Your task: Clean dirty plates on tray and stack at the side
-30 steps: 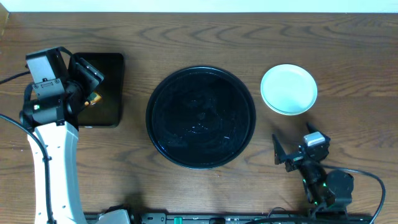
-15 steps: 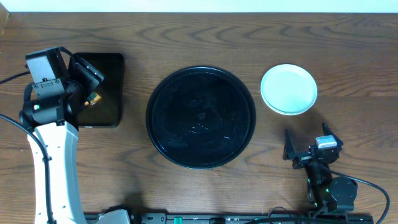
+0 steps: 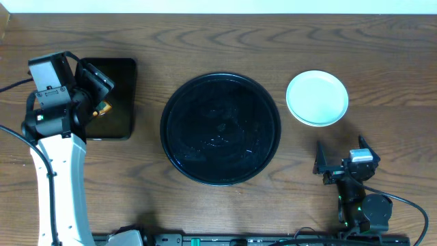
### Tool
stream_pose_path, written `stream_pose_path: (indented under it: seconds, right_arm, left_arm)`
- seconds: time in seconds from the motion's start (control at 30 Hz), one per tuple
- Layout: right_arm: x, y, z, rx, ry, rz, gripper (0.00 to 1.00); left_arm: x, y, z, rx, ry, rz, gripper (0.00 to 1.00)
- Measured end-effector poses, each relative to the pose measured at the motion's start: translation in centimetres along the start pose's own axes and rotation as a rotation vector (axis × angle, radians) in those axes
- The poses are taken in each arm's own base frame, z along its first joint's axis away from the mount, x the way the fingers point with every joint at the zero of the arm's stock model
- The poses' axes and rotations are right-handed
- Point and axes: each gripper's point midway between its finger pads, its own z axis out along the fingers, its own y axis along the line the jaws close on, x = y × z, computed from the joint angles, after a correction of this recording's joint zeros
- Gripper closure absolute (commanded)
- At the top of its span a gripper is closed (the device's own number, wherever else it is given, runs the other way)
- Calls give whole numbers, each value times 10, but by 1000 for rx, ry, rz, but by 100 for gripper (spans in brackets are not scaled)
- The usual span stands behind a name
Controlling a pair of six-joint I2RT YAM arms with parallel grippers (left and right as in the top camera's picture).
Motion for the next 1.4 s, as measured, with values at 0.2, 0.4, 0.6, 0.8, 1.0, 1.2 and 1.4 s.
stream_pose_path:
  seconds: [0.2, 0.4, 0.6, 0.8, 1.0, 1.2, 1.4]
  right_arm:
    - [0, 0, 0, 2, 0, 0, 1]
    - [0, 0, 0, 2, 0, 0, 1]
    - [0, 0, 0, 2, 0, 0, 1]
    - [0, 0, 0, 2, 0, 0, 1]
    - [0, 0, 0, 2, 0, 0, 1]
    - [0, 0, 0, 2, 0, 0, 1]
    - [0, -1, 0, 3, 1, 0, 1]
  left_arm:
    - [0, 0, 0, 0, 0, 0, 22]
    - [0, 0, 0, 0, 0, 0, 22]
    - [0, 0, 0, 0, 0, 0, 22]
    - [0, 0, 0, 0, 0, 0, 22]
    - [4, 3, 0, -11, 14, 2, 22]
    - [23, 19, 0, -76, 87, 33, 22]
    - [57, 40, 8, -102, 132, 135, 22]
